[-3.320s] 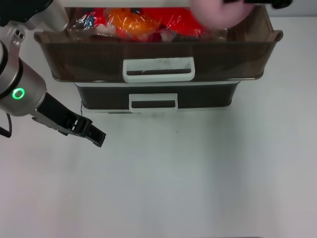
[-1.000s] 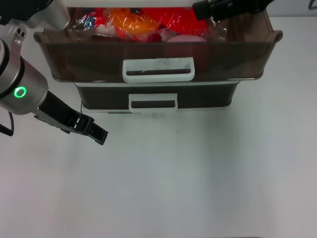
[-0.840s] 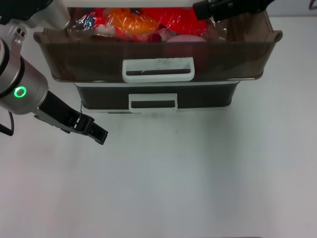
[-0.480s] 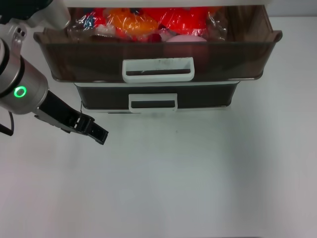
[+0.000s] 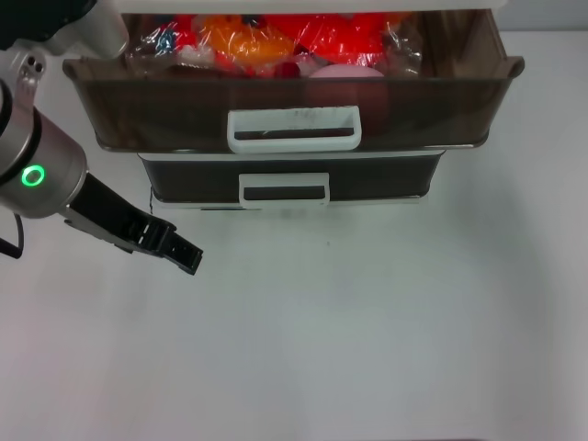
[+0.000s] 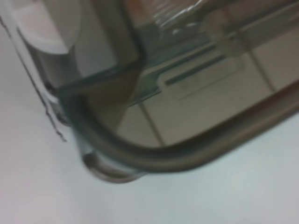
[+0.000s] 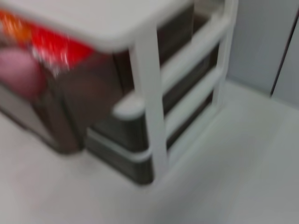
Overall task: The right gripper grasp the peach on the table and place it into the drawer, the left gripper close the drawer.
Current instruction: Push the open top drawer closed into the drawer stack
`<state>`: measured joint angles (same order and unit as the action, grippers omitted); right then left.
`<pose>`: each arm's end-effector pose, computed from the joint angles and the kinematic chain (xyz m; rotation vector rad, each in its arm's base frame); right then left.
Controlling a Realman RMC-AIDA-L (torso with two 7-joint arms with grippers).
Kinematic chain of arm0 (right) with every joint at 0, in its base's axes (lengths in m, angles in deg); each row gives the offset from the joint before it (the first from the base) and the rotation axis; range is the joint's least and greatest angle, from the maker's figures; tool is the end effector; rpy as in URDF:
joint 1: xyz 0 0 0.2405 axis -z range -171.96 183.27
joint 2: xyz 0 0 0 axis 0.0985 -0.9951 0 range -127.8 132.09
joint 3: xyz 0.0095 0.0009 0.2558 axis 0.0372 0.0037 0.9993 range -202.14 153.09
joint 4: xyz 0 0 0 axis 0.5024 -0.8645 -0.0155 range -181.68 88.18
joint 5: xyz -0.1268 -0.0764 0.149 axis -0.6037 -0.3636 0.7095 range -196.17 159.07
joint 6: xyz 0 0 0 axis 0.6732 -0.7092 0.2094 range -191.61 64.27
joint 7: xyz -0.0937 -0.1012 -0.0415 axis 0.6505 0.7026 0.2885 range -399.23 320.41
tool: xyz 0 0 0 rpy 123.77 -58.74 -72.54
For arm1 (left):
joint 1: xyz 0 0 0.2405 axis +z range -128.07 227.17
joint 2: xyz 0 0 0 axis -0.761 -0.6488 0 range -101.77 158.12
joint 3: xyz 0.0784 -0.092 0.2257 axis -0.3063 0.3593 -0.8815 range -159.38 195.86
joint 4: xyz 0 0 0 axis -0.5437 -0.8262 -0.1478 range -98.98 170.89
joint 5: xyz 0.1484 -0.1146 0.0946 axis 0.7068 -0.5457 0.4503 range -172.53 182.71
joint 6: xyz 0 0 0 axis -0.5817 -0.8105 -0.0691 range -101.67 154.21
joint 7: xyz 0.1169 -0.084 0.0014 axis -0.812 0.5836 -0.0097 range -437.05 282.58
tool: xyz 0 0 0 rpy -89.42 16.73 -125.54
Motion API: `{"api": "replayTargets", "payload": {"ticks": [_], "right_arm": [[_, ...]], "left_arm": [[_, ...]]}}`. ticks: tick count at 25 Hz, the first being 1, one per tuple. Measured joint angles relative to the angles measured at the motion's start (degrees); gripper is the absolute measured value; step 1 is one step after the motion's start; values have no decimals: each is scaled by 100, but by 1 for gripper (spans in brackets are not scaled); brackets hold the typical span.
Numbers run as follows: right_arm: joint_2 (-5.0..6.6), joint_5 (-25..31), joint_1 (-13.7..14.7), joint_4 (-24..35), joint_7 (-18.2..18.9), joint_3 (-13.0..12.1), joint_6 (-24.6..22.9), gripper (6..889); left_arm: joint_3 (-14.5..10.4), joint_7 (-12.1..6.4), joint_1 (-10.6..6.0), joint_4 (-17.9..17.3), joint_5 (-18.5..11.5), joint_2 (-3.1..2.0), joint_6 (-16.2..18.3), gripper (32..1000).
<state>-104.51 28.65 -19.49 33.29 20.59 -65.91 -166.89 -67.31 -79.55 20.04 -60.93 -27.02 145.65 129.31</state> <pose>0.2659 0.3253 0.1799 -2.4748 0.8941 -0.0662 -0.1520 0.3109 0.0249 -2.3317 -1.3360 0.4803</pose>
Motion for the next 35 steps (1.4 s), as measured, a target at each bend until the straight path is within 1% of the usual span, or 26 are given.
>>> {"api": "replayTargets", "payload": {"ticks": [2,3,4,7,9,11,12,13,15,17,18,19,20,22,23,24,25,27,29,31,33,35], "right_arm": [[-170,-561,-158,-340,327,2,61,798],[-263,-725,-229,-482,441,-2,86,798],[-388,-937,-334,-684,581,0,154,797],[-626,-1314,-555,-1109,826,-51,297,796],[-768,-1477,-664,-1346,937,-95,392,795],[-857,-1584,-730,-1528,994,-113,505,794],[-881,-1613,-747,-1580,1004,-113,561,793],[-899,-1629,-757,-1632,1010,-110,606,793],[-902,-1636,-763,-1711,1014,-86,651,792],[-888,-1614,-763,-1796,1015,-55,658,792],[-885,-1612,-763,-1825,1015,-50,661,792],[-888,-1607,-764,-1862,1015,-60,685,792],[-888,-1607,-764,-1862,1015,-60,685,793],[-901,-1608,-783,-1869,1016,-81,707,793],[-903,-1608,-796,-1871,1017,-85,712,793],[-907,-1608,-813,-1874,1017,-88,716,793],[-908,-1608,-828,-1877,1017,-88,716,793],[-908,-1608,-848,-1880,1004,-86,716,793],[-909,-1608,-876,-1881,983,-86,713,793],[-910,-1608,-895,-1883,971,-84,700,793],[-910,-1609,-899,-1884,968,-75,694,793],[-910,-1609,-899,-1886,967,-64,693,793]], "left_arm": [[25,2,43,-79,-107,-5,4,876],[31,4,67,-130,-152,-7,7,876],[37,5,86,-165,-169,-12,18,876],[1,3,104,-277,-182,-12,123,877],[-73,1,98,-354,-182,-7,203,877],[-200,22,103,-463,-219,3,290,877],[-250,36,108,-508,-263,8,317,877],[-301,49,109,-567,-374,9,341,877],[-433,43,61,-730,-726,8,360,877],[-558,-50,-108,-887,-1088,-3,362,876],[-589,-129,-274,-920,-1223,-10,356,876],[-609,-346,-621,-907,-1433,-12,340,875],[-609,-346,-621,-907,-1433,-12,340,874],[-619,-582,-959,-781,-1500,-4,299,871],[-644,-654,-1096,-689,-1506,4,275,870],[-712,-754,-1309,-511,-1509,9,200,860],[-758,-805,-1431,-395,-1509,11,154,850],[-891,-966,-1698,-42,-1511,11,-15,829],[-963,-1111,-1877,225,-1511,18,-136,809],[-988,-1253,-2032,459,-1504,20,-247,816],[-992,-1396,-2150,646,-1487,21,-355,816],[-990,-1509,-2227,781,-1455,15,-444,816]]}}
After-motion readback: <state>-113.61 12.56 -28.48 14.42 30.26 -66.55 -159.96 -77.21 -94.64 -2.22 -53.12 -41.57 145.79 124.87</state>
